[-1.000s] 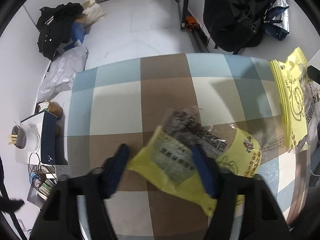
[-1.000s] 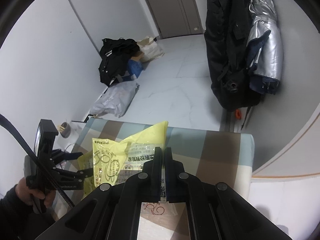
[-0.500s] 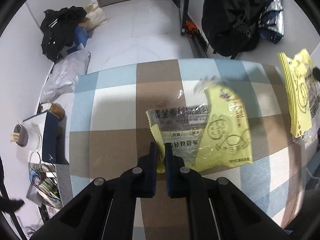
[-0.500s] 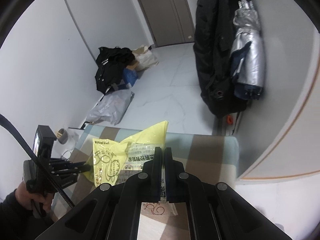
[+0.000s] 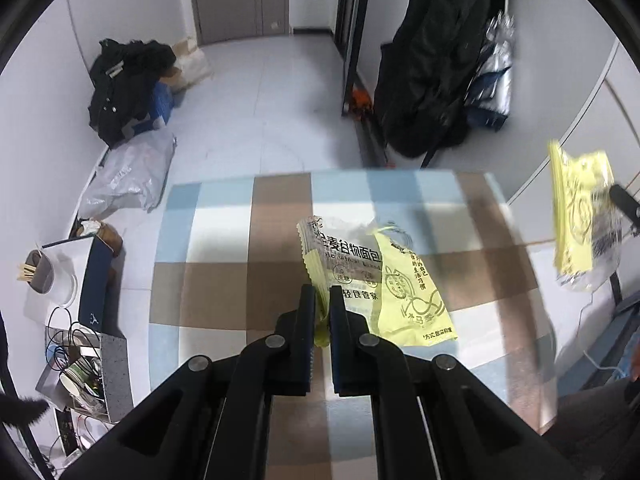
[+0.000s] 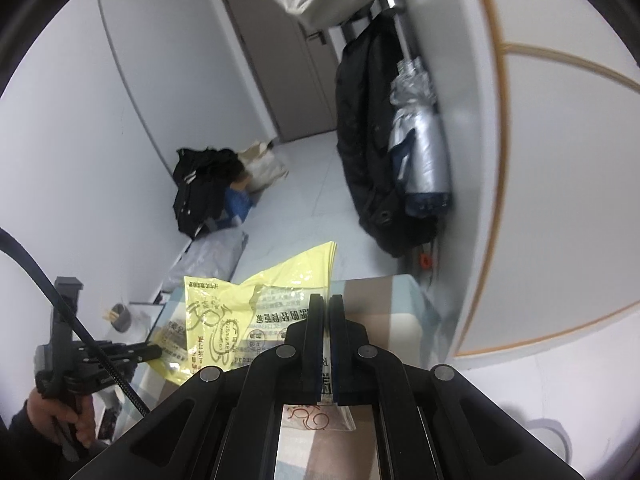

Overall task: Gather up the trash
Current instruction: 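Carry both yellow snack bags over to the white bin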

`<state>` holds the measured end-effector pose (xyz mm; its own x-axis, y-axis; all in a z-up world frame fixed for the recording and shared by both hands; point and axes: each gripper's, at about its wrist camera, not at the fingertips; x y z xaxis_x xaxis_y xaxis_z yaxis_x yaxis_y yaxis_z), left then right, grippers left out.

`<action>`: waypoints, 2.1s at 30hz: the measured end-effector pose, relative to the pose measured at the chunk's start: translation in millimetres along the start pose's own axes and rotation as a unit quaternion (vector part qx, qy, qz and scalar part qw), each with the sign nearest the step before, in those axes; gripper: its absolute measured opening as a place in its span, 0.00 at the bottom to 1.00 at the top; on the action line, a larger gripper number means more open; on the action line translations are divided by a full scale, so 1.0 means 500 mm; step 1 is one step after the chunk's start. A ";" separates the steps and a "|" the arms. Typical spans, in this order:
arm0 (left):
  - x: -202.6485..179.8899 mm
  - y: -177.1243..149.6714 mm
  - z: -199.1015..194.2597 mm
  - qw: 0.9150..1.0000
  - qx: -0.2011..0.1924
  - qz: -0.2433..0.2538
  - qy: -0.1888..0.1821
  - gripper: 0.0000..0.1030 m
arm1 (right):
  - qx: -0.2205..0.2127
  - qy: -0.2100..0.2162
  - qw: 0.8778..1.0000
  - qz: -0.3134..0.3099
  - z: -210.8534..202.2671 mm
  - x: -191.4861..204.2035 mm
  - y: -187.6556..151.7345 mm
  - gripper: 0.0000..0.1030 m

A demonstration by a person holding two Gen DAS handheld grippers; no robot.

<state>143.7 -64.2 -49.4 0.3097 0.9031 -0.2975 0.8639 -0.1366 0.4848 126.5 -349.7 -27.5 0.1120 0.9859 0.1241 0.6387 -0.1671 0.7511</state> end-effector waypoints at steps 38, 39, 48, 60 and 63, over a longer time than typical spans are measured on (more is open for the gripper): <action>-0.610 -0.044 0.259 0.959 0.124 0.193 -0.170 0.03 | 0.038 -0.240 0.954 0.175 -0.182 -0.597 -0.247 0.02; -0.623 -0.050 0.288 0.955 0.139 0.204 -0.164 0.03 | 0.050 -0.247 0.952 0.174 -0.172 -0.607 -0.266 0.02; -0.696 -0.101 0.459 0.929 0.220 0.264 -0.136 0.03 | 0.161 -0.290 0.929 0.163 -0.056 -0.670 -0.383 0.02; -0.742 -0.143 0.550 0.908 0.246 0.324 -0.102 0.03 | 0.244 -0.309 0.910 0.129 0.075 -0.665 -0.471 0.03; -0.741 -0.138 0.564 0.907 0.253 0.321 -0.098 0.03 | 0.256 -0.306 0.910 0.116 0.096 -0.653 -0.481 0.03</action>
<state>81.4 -504.2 -204.6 0.8356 0.4886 -0.2512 0.5368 -0.8233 0.1844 -27.4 -631.5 -279.7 0.5914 0.7627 -0.2618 0.7973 -0.5044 0.3316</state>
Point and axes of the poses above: each gripper's, at about its wrist camera, not at the fingertips, and z roughly the way its jaws point, x to its left, y to its top, and after that the axes turned 15 degrees about -y, right-handed
